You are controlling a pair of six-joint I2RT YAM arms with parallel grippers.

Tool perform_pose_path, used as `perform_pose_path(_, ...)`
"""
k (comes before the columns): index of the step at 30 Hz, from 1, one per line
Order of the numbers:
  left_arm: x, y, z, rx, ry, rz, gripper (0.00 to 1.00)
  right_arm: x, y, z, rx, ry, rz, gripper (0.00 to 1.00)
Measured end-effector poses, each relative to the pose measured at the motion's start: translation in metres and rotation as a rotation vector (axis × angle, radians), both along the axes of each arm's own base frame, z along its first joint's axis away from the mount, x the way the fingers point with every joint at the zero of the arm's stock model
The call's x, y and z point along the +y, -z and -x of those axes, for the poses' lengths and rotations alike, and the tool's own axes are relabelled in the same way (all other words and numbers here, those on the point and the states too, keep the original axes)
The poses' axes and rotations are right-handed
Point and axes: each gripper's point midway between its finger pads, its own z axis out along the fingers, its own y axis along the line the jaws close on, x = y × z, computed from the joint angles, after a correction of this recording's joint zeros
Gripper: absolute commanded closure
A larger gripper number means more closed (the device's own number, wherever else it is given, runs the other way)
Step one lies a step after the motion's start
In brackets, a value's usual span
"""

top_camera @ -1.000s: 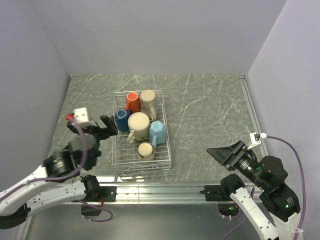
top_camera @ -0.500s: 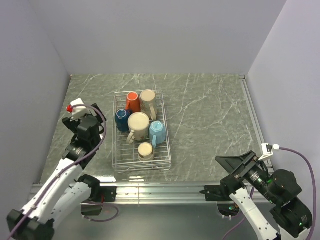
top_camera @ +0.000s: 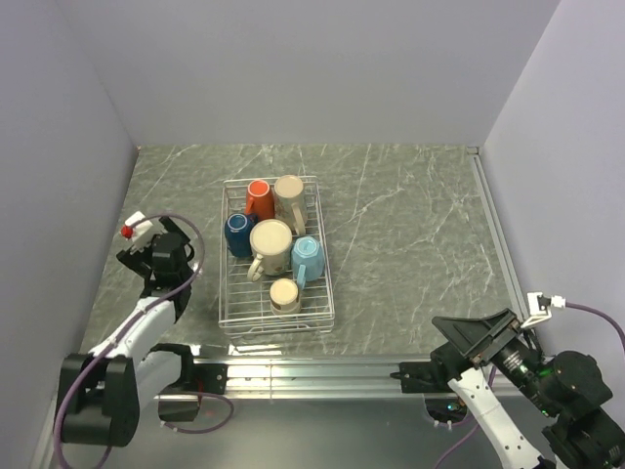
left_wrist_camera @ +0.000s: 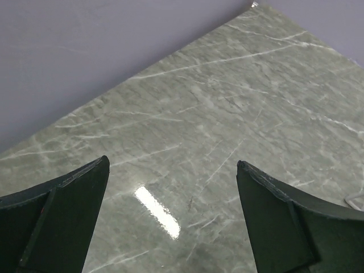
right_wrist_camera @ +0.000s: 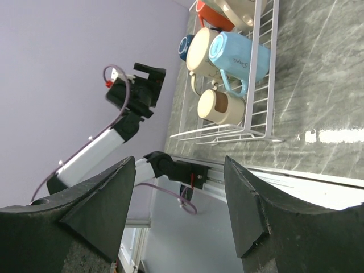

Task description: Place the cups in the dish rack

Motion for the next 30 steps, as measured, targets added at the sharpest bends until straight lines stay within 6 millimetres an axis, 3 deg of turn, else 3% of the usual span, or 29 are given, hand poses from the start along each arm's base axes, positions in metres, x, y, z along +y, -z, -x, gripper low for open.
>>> perform_pose_path(7, -0.014, 0.046, -0.019, 0.010, 0.126, -0.015, 0.01, -0.009, 0.003, 0.013, 0.017, 0.010, 0.025, 0.29)
perform_pose_path(11, -0.029, 0.058, -0.040, 0.018, 0.230, -0.020, 0.02, -0.014, -0.003, 0.018, 0.009, 0.023, 0.028, 0.29)
perform_pose_path(18, -0.053, 0.049, -0.065, -0.051, 0.396, -0.061, 0.01, -0.008, -0.006, 0.006, 0.037, 0.018, 0.046, 0.29)
perform_pose_path(30, -0.058, 0.032, -0.070, -0.132, 0.427, -0.075, 0.01, 0.023, -0.020, -0.041, 0.045, -0.036, 0.080, 0.30)
